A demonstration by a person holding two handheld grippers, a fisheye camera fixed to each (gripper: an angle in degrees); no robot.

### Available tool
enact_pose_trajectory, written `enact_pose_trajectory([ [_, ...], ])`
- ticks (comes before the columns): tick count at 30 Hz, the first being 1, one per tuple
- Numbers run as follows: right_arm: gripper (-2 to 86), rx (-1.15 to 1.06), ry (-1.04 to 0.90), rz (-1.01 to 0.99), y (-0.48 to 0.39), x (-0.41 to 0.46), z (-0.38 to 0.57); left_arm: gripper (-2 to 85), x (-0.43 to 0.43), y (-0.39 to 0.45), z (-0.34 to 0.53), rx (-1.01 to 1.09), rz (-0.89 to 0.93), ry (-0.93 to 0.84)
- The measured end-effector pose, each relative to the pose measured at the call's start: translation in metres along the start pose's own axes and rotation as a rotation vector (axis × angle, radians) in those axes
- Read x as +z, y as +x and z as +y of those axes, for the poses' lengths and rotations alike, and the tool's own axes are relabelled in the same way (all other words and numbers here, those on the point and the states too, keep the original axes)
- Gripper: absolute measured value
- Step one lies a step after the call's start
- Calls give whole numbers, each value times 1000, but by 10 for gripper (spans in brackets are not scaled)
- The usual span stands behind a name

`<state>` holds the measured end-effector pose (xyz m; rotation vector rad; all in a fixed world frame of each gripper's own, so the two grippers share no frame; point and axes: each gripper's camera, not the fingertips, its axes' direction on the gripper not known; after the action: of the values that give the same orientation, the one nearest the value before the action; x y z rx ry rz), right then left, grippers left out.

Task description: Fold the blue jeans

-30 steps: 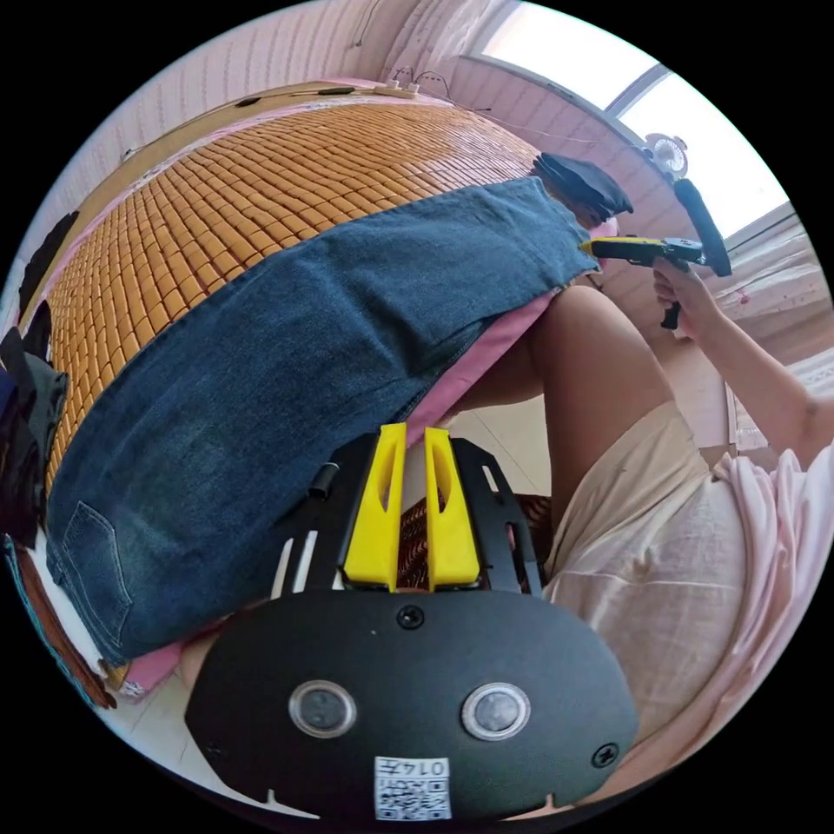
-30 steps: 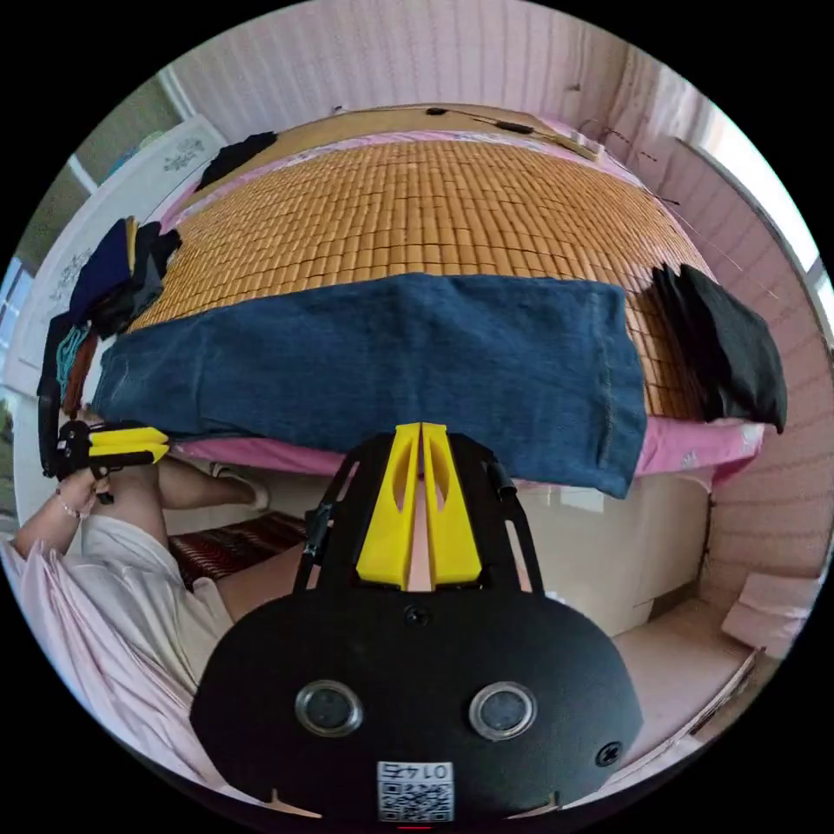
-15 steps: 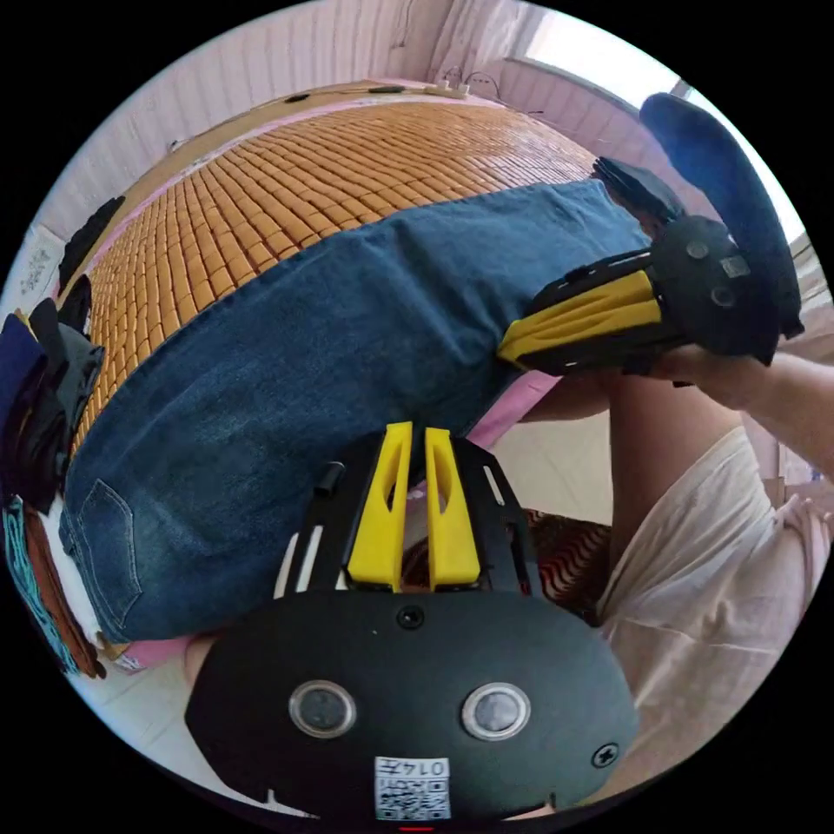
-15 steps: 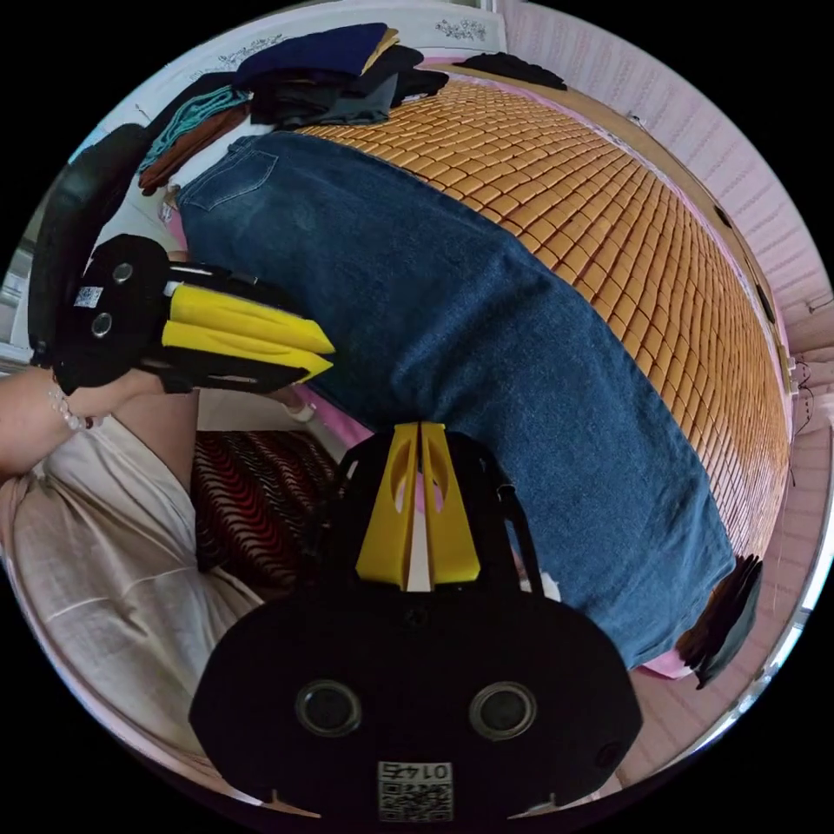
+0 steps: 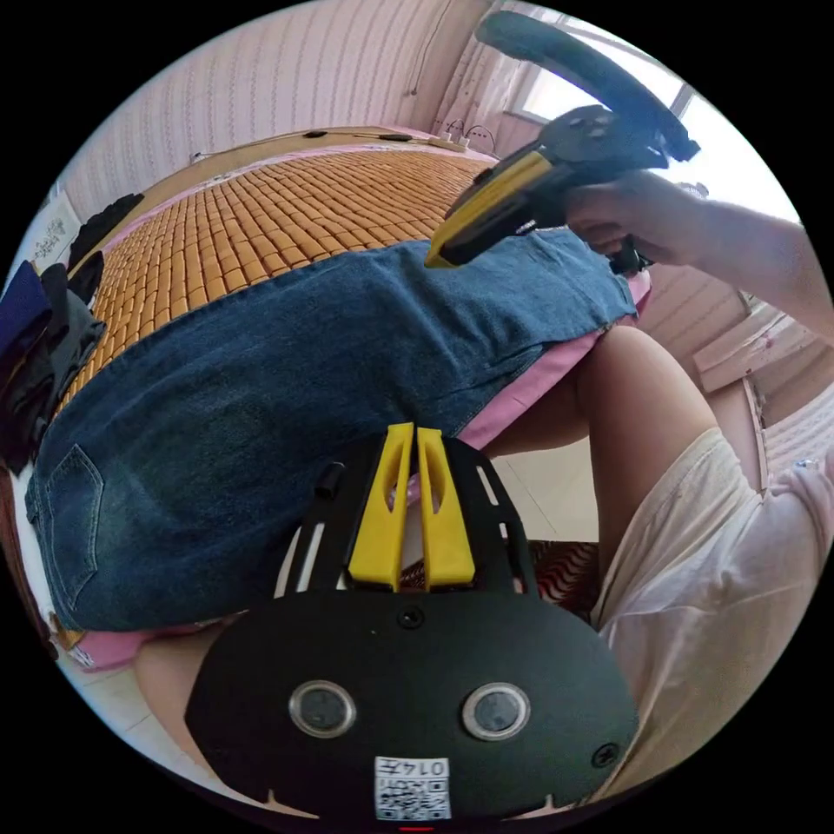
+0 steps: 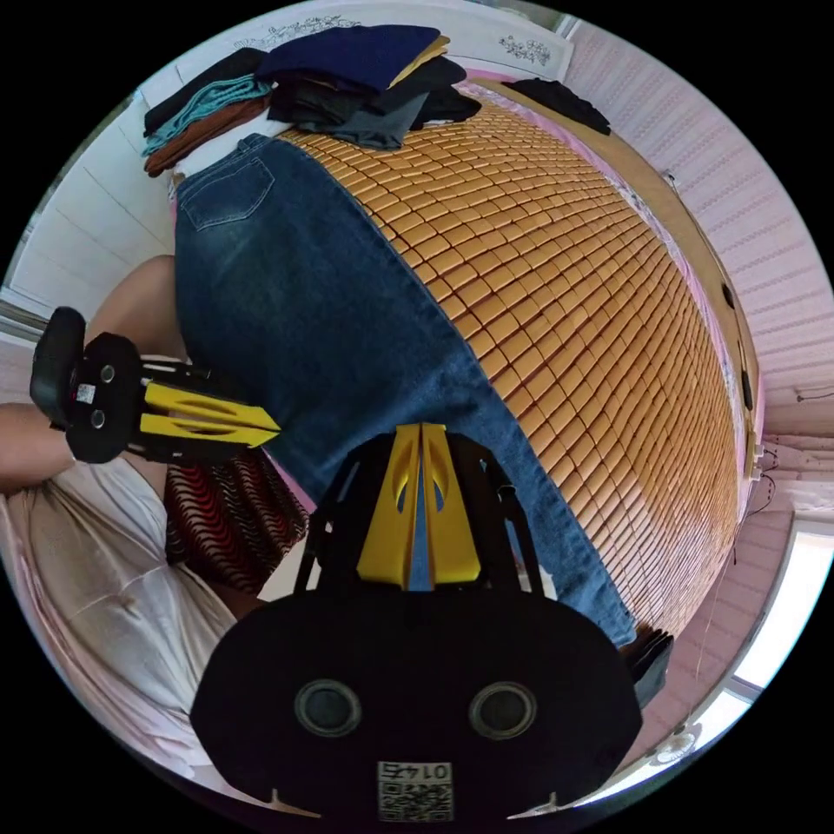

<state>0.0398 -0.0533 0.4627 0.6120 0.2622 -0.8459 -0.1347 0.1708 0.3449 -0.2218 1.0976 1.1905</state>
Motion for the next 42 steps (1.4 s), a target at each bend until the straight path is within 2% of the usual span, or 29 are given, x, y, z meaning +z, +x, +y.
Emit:
enact_pose_trajectory([
  [3, -5, 19, -99, 13, 13, 15, -42, -10, -10, 11, -6, 45, -37, -18],
  [8, -4, 100, -263, -26, 28, 49, -79, -10, -18, 33, -25, 147, 10, 53],
  [12, -5, -46, -335, 59, 19, 55, -89, -10, 10, 37, -29, 217, -11, -50],
  [13, -5, -59, -368, 70, 20, 57, -92, -10, 11, 34, -26, 223, 9, -11],
  [16, -6, 7, -435, 15, 37, 62, -97, -10, 11, 22, -30, 165, 86, -41],
  [21, -9, 75, -417, -109, 71, 59, -75, -10, 8, 37, -39, 259, 0, -114],
  [24, -9, 151, -314, -145, 87, 51, -44, -10, 6, 39, -39, 252, -20, -111],
  [27, -9, 221, -120, -148, 96, 37, 5, -10, 2, 36, -41, 227, -7, -112],
  [29, -9, 227, 81, -164, 100, 23, 64, -10, -3, 36, -41, 253, -15, -110],
  [31, -9, 305, 153, -219, 114, 14, 117, -10, -7, 37, -39, 265, -21, -108],
  [33, -8, 470, 211, -219, 135, 3, 181, -10, -9, 36, -37, 258, -23, -96],
  [35, -5, 752, 258, -201, 166, -13, 281, -10, -10, 31, -39, 238, -12, -98],
  [37, 3, 941, 258, -123, 183, -23, 357, -10, -12, 26, -41, 218, 10, -103],
  [39, 31, 1133, 259, -24, 199, -29, 431, -10, -14, 20, -43, 196, 33, -100],
  [40, 75, 1227, 262, 15, 208, -27, 475, -10, -16, 17, -44, 182, 46, -100],
  [42, 110, 1360, 242, 20, 221, -17, 532, -10, -18, 14, -47, 163, 52, -110],
])
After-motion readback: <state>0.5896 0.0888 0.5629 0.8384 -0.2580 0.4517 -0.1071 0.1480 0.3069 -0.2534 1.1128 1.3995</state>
